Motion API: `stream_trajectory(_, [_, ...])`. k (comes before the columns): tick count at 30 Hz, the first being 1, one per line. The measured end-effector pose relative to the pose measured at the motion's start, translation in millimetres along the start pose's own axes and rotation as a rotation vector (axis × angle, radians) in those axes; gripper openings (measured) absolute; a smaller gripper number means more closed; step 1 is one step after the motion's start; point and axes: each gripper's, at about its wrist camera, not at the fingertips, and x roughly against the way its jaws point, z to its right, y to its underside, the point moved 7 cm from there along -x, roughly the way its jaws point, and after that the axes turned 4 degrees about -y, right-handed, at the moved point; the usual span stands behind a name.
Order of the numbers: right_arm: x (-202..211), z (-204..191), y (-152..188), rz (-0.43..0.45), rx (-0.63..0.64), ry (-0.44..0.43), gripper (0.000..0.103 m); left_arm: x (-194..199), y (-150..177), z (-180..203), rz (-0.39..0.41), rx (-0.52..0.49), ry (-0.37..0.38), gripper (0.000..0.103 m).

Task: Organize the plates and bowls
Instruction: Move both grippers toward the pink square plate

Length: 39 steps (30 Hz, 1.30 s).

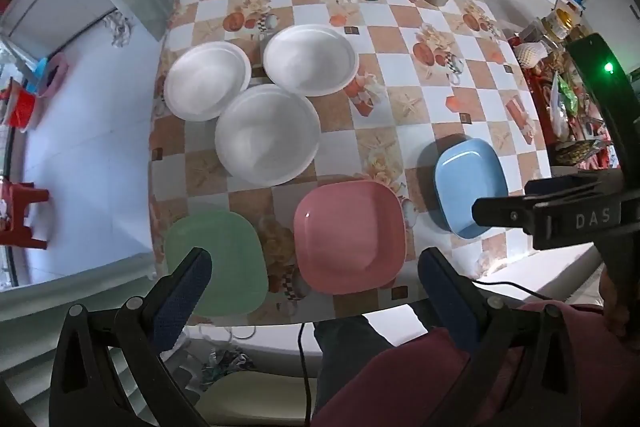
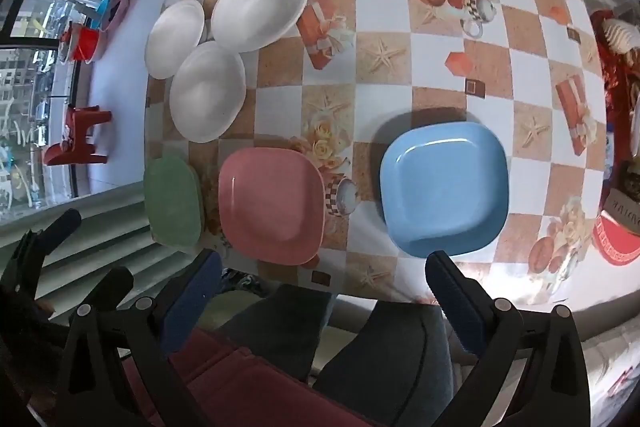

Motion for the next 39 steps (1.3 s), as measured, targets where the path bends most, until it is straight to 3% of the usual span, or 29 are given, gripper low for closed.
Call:
stream_trajectory(13, [-8.9,2.5,9.9,-0.051,-0.023,-0.063,0.103,8.8,10.9,-1.9,-0.001,0.033,-0.043,0.103])
stream_trajectory(26, [-10.1,4.4,11.3,-0.071,-0.024,-0.020,0.103,9.9,14.6,-6.1,0.012,0.058,-0.038,0.103])
stream_trajectory(39, [-9.2,-1.1,8.7,-0.087,-0.033,-0.031,0.103,10.2,15.6,-20.8,0.028,0.108,-0.029,0.103])
